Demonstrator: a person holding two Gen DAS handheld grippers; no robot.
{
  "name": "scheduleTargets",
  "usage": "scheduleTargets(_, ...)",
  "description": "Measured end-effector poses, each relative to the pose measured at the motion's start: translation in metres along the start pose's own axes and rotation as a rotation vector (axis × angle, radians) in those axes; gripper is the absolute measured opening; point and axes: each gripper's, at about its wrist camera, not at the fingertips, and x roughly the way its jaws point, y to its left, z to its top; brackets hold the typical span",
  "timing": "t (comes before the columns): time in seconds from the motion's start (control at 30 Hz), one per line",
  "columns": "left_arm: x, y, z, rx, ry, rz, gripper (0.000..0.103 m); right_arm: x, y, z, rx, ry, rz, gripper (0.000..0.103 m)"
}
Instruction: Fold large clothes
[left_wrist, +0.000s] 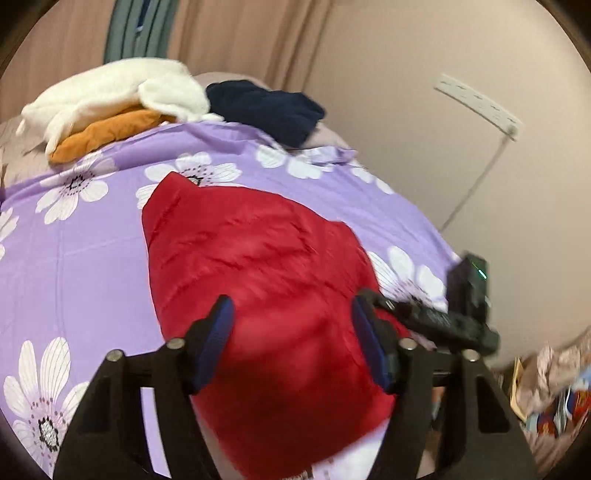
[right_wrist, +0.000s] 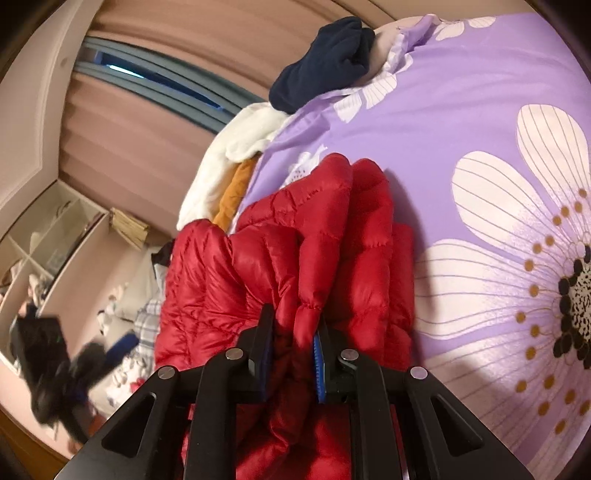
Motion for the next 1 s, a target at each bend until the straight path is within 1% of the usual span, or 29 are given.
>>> scheduleTargets(0.13, 0.03, 0.006, 0.021, -0.03, 0.02, 0.012, 0.052, 0.001, 0.0, -0.003, -0.024, -0.003, -0.014, 0.016)
scheduleTargets(0.2, 0.041, 0.009, 0.026, -0.037, 0.038, 0.041, 0.05, 0.002, -0.003, -0.003, -0.03, -0.003, -0.016, 0.016)
scheduleTargets(0.27, 0.06, 0.011, 0.031, -0.035, 0.085, 0.084, 0.048, 0.003, -0.006, -0.003, -0.03, -0.003, -0.015, 0.016)
scheduleTargets(0.3, 0.071, 0.014, 0.03, -0.039, 0.118, 0.106, 0.05, 0.003, -0.007, -0.004, -0.032, -0.003, -0.015, 0.016)
scheduleTargets(0.33, 0.084, 0.019, 0.03, -0.045, 0.165, 0.118, 0.05, 0.004, -0.008, -0.004, -0.035, -0.002, -0.019, 0.016)
scheduleTargets(0.37, 0.091, 0.021, 0.027, -0.052, 0.191, 0.123, 0.052, 0.005, -0.007, -0.003, -0.041, -0.002, -0.024, 0.016)
scheduleTargets(0.43, 0.103, 0.027, 0.022, -0.053, 0.217, 0.138, 0.052, 0.006, -0.007, -0.003, -0.041, 0.003, -0.031, 0.016)
scheduleTargets(0.53, 0.103, 0.028, 0.021, -0.051, 0.209, 0.143, 0.052, 0.0, -0.004, 0.001, -0.035, 0.02, -0.044, 0.019)
scheduleTargets(0.57, 0.102, 0.027, 0.019, -0.044, 0.206, 0.149, 0.053, -0.007, 0.001, 0.003, -0.041, 0.01, -0.062, 0.021)
scheduleTargets(0.6, 0.103, 0.026, 0.019, -0.035, 0.203, 0.157, 0.053, -0.015, 0.006, 0.003, -0.063, -0.012, -0.084, 0.026)
scheduleTargets(0.67, 0.102, 0.025, 0.018, -0.024, 0.194, 0.168, 0.053, -0.036, 0.025, 0.006, -0.139, -0.075, -0.129, 0.027)
scheduleTargets(0.7, 0.103, 0.025, 0.017, -0.024, 0.19, 0.17, 0.053, -0.043, 0.034, 0.006, -0.173, -0.091, -0.128, 0.027)
scheduleTargets(0.77, 0.103, 0.026, 0.017, -0.03, 0.184, 0.17, 0.053, -0.054, 0.058, 0.005, -0.239, -0.098, -0.084, 0.027)
scheduleTargets(0.87, 0.104, 0.025, 0.016, -0.027, 0.174, 0.181, 0.053, -0.052, 0.094, -0.005, -0.363, -0.066, -0.056, 0.027)
scheduleTargets(0.93, 0.103, 0.022, 0.015, -0.017, 0.167, 0.192, 0.053, -0.043, 0.11, -0.015, -0.432, -0.032, -0.061, 0.027)
scheduleTargets(1.0, 0.103, 0.021, 0.015, -0.009, 0.162, 0.197, 0.053, -0.027, 0.119, -0.028, -0.48, 0.02, -0.076, 0.027)
